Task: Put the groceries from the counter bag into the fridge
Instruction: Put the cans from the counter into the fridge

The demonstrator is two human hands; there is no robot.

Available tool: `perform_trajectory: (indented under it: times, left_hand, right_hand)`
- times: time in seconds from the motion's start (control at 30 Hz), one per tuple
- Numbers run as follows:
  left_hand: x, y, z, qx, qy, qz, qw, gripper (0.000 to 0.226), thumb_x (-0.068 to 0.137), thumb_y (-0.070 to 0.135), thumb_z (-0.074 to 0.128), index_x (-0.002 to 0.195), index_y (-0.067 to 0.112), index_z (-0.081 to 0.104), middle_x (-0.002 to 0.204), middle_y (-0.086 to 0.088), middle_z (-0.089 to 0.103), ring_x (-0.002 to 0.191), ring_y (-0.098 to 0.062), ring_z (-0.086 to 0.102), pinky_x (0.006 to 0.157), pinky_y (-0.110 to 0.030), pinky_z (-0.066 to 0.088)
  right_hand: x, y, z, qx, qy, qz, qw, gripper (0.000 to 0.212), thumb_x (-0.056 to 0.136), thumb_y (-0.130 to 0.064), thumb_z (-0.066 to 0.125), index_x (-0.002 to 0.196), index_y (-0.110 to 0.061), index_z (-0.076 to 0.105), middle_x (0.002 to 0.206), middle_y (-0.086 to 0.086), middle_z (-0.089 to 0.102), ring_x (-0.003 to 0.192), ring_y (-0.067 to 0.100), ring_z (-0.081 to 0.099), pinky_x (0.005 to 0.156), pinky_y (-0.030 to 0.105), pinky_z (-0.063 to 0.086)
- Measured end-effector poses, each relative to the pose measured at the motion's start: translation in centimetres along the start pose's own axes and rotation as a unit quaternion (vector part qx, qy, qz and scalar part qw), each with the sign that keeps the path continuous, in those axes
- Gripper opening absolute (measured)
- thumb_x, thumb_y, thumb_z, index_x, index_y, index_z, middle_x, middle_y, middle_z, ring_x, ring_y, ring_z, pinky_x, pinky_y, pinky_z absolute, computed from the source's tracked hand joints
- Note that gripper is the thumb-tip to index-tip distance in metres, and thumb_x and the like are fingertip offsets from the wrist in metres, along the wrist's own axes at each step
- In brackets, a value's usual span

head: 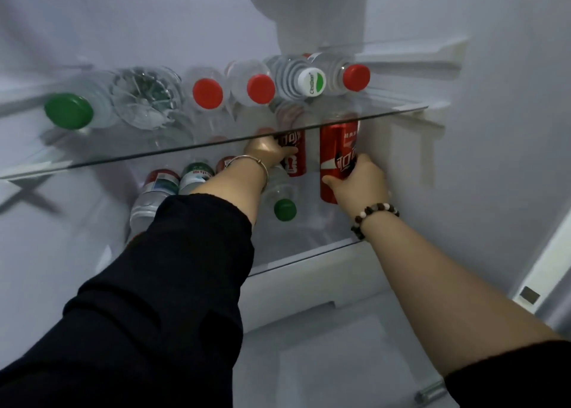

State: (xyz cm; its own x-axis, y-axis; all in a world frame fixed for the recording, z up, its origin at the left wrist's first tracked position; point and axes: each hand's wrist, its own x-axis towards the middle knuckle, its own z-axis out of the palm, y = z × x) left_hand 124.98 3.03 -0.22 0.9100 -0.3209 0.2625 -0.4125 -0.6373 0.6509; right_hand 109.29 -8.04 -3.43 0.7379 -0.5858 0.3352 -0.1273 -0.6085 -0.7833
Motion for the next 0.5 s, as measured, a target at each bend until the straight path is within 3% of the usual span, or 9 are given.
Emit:
perform_trajectory:
  times: [0.17,0.4,0.5]
  left_hand:
    - [-0.4,-0.4,-0.3,-0.003,0.009,-0.010,1.000,0.054,0.084,0.033,0.070,0.125,0.002,0.054,0.125,-0.010,0.059,0.114,-0.024,0.056,0.089,-0.025,0.042]
    - [-0.3,-0.2,0.0,-0.040,0.002,-0.017,0.999,0.041,0.085,0.027,0.069,0.117,0.003,0.059,0.118,-0.009,0.062,0.095,-0.015,0.057,0.080,-0.021,0.044]
    - [-0.2,0.0,0.2,-0.046,0.001,-0.019,0.999,0.046,0.087,0.025,0.068,0.124,0.004,0.054,0.125,-0.009,0.060,0.108,-0.019,0.058,0.083,-0.022,0.044]
  right_hand:
    - [1.2,-0.5,1.5,-0.011,-0.005,-0.011,1.000,0.051,0.078,-0.030,0.075,0.117,-0.006,0.051,0.120,0.011,0.061,0.110,0.028,0.058,0.089,0.038,0.049]
    - [3.1,-0.9,3.0,-0.005,-0.005,0.001,1.000,0.055,0.077,-0.031,0.075,0.120,-0.007,0.050,0.122,0.008,0.060,0.112,0.025,0.058,0.093,0.037,0.049]
    - [3.8,-0.9,3.5,-0.018,-0.001,0.005,1.000,0.056,0.077,-0.031,0.075,0.122,-0.009,0.051,0.122,0.008,0.060,0.111,0.025,0.058,0.091,0.038,0.049]
